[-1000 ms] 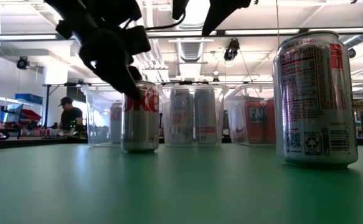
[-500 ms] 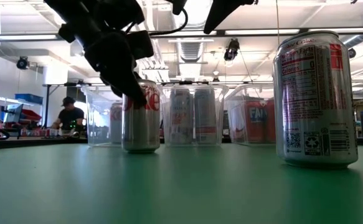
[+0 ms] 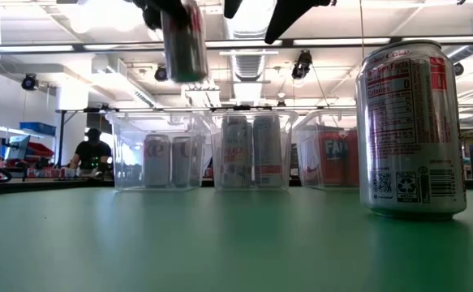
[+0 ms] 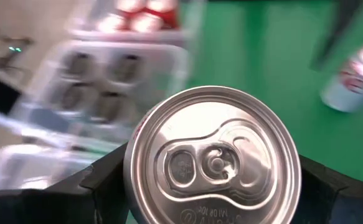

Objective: Sort soda cans
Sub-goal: Put the silver soda can into the left transparent bin, then put the silver can into the top left transparent bin

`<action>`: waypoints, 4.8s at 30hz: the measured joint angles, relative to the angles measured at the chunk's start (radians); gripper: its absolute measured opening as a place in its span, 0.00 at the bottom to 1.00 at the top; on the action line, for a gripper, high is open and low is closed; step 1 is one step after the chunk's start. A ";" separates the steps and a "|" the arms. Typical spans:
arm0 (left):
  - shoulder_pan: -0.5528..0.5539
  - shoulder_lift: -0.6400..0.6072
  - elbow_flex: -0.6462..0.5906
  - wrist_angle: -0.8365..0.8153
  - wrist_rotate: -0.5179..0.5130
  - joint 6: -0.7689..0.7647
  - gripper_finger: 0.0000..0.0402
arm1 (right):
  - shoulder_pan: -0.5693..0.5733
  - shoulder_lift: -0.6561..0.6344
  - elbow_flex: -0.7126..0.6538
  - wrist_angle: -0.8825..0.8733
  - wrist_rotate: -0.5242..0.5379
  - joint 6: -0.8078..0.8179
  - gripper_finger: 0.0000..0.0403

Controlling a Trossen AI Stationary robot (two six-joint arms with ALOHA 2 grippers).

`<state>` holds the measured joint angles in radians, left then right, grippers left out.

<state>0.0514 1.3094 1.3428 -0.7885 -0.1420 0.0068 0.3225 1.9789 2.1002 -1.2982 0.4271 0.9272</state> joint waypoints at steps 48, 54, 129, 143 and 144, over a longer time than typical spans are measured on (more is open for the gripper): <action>0.633 0.265 -0.259 0.340 0.296 0.282 0.72 | 0.031 0.000 0.000 0.053 -0.016 0.179 0.91; 0.635 0.284 -0.257 0.341 0.304 0.268 0.72 | 0.031 0.000 0.000 0.045 -0.016 0.175 0.91; -0.204 0.018 -0.558 0.734 0.187 -0.244 0.87 | 0.445 -0.192 -0.595 0.186 -0.286 0.388 0.91; -0.280 0.497 -0.425 1.031 0.185 -0.224 0.87 | 0.444 -0.262 -0.881 0.483 -0.174 0.311 0.91; -0.288 0.520 -0.404 1.032 0.185 -0.217 0.87 | 0.443 -0.260 -0.890 0.488 -0.158 0.311 0.91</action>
<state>-0.2369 1.8299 0.9383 0.2436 0.0433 -0.2104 0.7655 1.7187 1.2106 -0.8099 0.2686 1.2377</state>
